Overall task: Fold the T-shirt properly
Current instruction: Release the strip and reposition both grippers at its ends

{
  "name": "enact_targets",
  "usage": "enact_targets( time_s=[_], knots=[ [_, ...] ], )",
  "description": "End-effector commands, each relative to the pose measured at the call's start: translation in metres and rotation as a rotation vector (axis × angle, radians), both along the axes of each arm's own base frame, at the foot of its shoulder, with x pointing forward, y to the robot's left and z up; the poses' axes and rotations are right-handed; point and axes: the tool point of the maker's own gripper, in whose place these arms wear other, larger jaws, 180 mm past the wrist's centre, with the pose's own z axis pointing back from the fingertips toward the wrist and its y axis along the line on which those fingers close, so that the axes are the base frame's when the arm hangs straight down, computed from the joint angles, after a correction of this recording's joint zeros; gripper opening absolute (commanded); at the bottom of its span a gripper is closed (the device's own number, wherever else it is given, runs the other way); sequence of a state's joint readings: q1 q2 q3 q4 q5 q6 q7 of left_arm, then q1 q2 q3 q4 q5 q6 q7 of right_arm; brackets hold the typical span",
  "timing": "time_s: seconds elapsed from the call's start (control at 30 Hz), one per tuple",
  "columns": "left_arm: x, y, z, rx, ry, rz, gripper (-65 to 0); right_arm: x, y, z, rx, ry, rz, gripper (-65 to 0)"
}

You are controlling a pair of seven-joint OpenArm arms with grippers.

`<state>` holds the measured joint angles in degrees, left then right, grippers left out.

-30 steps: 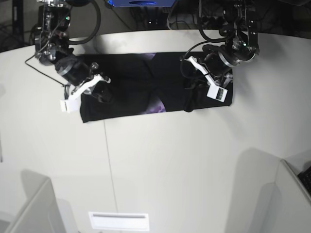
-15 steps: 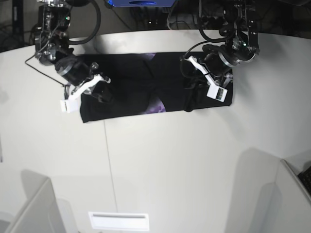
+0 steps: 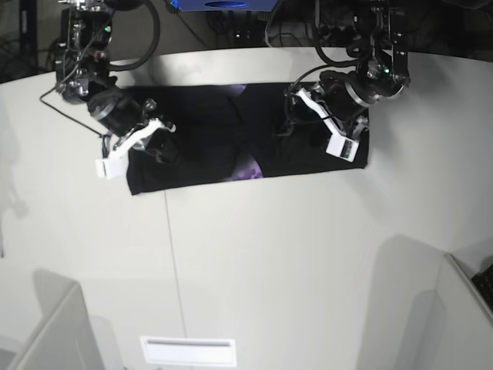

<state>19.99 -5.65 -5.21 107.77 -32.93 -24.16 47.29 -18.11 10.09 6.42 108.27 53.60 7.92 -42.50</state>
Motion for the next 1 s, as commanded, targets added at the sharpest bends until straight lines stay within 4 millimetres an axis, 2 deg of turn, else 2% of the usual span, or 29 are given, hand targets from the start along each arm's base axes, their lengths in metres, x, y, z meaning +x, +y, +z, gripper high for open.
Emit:
enact_targets(
  time_s=[0.0,0.1,0.2,0.27,0.33,0.4,0.43,0.47,0.5,0.57,0.6,0.7,0.83,0.97],
  knots=[
    [0.007,-0.014,0.015,-0.038,-0.053,-0.032,-19.3,0.006,-0.001,0.011,0.012,-0.040,-0.004,-65.0],
    [0.006,-0.031,0.018,-0.059,-0.059,-0.075,-19.3,0.005,-0.002,0.010,0.012,-0.038,-0.007,-65.0],
    [0.008,-0.030,0.020,-0.060,-0.067,-0.072,-19.4,0.006,-0.005,0.010,0.009,-0.037,-0.017,-65.0],
    [0.011,-0.023,0.022,-0.049,-0.077,-0.056,-20.2,0.009,-0.021,0.011,-0.003,-0.042,-0.060,-65.0],
    [0.016,0.003,0.023,-0.021,-0.087,0.012,-28.1,0.007,-0.034,0.009,-0.016,-0.033,-0.096,-65.0],
    [0.017,0.042,0.021,0.026,-0.083,0.107,-42.9,0.005,-0.048,0.007,-0.039,-0.009,-0.108,-65.0],
    [0.015,0.066,0.020,0.060,-0.080,0.161,-52.3,0.003,-0.054,0.006,-0.050,0.007,-0.109,-61.7],
    [0.012,0.090,0.019,0.095,-0.077,0.211,-62.4,0.003,-0.063,0.006,-0.064,0.022,-0.120,-53.6],
    [0.011,0.111,0.021,0.127,-0.081,0.252,-65.0,0.003,-0.072,0.006,-0.076,0.036,-0.129,-46.2],
    [0.006,0.150,0.025,0.190,-0.081,0.322,-65.0,0.003,-0.087,0.008,-0.098,0.060,-0.142,-34.4],
    [0.003,0.164,0.026,0.216,-0.079,0.343,-65.0,0.004,-0.095,0.011,-0.114,0.068,-0.141,-31.8],
    [-0.005,0.196,0.033,0.293,-0.084,0.363,-65.0,0.009,-0.102,0.016,-0.161,0.097,-0.082,-30.8],
    [-0.018,0.212,0.040,0.344,-0.106,0.322,-65.0,0.015,-0.114,0.015,-0.198,0.150,-0.036,-30.3],
    [-0.029,0.219,0.036,0.365,-0.089,0.314,-65.0,0.019,-0.133,-0.015,-0.153,0.264,-0.072,-30.3]
  ],
)
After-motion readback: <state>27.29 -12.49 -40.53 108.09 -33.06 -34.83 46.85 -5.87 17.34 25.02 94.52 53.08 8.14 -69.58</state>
